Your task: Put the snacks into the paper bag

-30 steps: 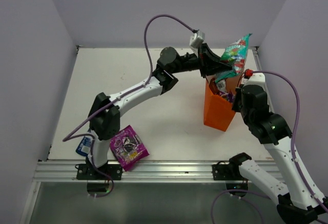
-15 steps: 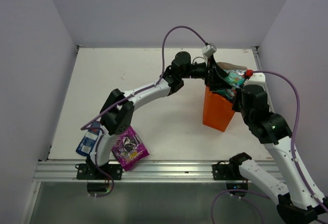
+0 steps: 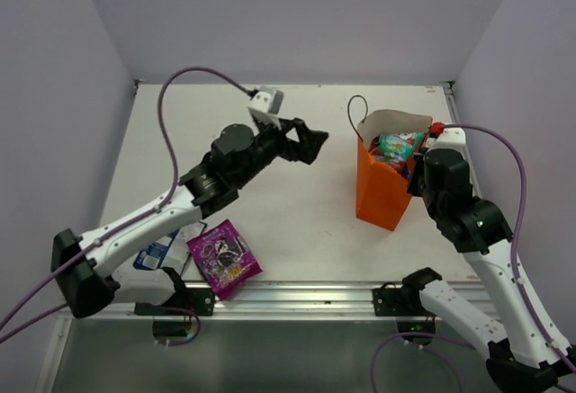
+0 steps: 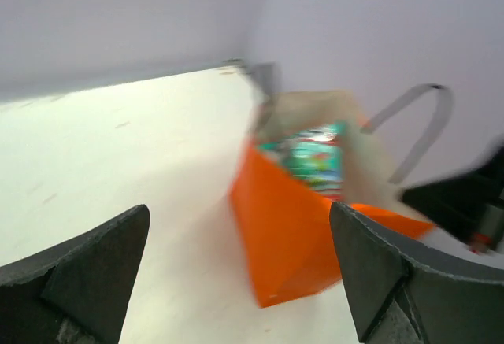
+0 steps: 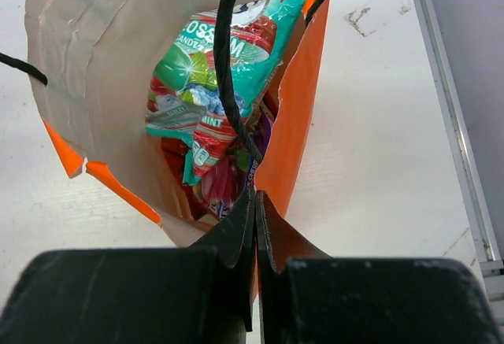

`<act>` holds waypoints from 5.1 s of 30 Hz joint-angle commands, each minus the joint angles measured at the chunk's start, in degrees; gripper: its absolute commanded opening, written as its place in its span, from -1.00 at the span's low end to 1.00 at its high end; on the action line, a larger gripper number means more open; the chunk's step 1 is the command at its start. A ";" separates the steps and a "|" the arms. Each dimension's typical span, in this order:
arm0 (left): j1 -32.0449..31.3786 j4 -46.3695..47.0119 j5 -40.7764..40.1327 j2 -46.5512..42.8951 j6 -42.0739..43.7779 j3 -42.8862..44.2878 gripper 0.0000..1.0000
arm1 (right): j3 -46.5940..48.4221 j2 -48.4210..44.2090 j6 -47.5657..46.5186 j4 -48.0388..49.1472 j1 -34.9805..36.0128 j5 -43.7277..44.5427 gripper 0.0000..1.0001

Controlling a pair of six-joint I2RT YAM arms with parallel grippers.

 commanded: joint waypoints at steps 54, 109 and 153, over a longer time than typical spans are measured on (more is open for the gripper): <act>-34.48 -86.92 -51.79 19.02 -90.38 -5.18 1.00 | -0.32 -0.96 -0.78 2.51 0.29 -2.35 -1.00; -27.99 -25.21 -83.76 14.21 5.03 31.23 -1.00 | -0.50 -0.35 -0.87 2.42 0.55 -2.96 -1.00; -4.07 23.13 22.38 34.75 2.97 42.20 -1.00 | -0.76 0.27 -1.13 2.68 0.99 -4.37 -1.00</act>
